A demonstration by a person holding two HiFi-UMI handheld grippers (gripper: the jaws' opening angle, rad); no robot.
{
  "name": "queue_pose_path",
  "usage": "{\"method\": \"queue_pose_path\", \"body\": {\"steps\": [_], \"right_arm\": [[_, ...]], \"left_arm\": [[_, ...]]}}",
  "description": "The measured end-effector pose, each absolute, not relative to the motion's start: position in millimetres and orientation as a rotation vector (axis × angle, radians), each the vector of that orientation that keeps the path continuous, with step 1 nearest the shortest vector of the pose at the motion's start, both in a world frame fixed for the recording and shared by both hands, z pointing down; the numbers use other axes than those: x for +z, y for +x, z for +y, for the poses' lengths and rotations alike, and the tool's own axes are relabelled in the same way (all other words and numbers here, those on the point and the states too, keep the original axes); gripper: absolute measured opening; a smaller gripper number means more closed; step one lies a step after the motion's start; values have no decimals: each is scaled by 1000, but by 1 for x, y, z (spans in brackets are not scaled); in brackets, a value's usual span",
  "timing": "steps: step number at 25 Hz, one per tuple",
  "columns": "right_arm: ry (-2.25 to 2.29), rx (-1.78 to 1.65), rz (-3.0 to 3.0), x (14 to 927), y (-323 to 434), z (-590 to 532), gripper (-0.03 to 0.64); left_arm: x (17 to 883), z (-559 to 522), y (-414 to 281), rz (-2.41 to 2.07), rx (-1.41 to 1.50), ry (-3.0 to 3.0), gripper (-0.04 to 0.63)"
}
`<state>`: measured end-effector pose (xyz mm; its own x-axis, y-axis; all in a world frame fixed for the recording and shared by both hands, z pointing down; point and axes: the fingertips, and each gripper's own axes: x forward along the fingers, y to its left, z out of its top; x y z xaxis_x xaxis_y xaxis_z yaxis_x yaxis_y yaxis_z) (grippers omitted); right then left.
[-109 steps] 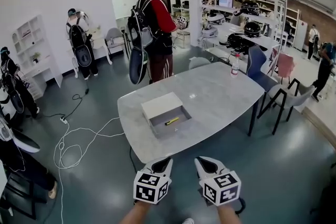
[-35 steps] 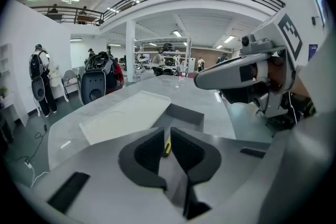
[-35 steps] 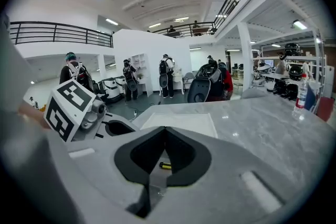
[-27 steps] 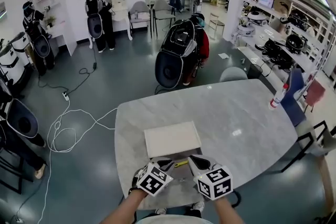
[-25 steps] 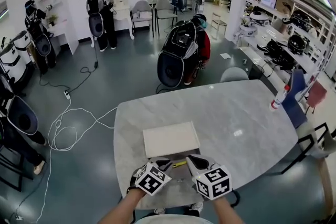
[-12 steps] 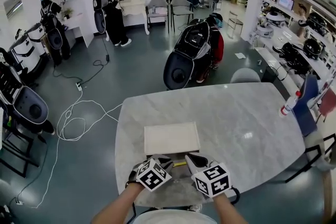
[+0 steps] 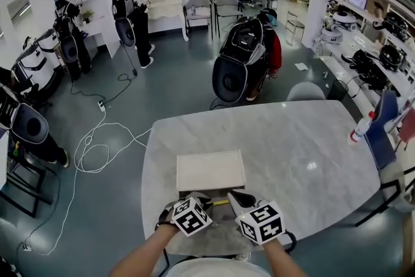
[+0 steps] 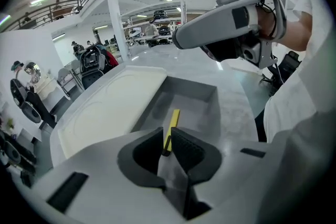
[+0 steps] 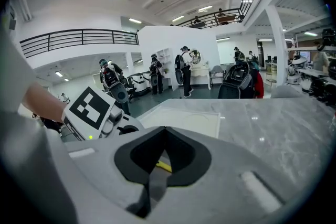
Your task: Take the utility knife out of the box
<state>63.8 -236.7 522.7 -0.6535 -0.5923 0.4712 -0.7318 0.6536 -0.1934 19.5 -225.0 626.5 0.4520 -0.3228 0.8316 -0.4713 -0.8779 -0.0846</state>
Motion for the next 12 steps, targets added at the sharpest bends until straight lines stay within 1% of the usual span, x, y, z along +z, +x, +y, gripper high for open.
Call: {"method": "queue_pose_path", "body": {"steps": [7, 10, 12], "right_arm": [[1037, 538, -2497, 526, 65, -237, 5], [1039, 545, -2492, 527, 64, -238, 5], [1041, 547, -2491, 527, 63, -240, 5]], "left_arm": [[638, -224, 21, -639, 1459, 2529, 29], [641, -223, 20, -618, 1467, 2520, 67], [644, -224, 20, -604, 1480, 2519, 69]]}}
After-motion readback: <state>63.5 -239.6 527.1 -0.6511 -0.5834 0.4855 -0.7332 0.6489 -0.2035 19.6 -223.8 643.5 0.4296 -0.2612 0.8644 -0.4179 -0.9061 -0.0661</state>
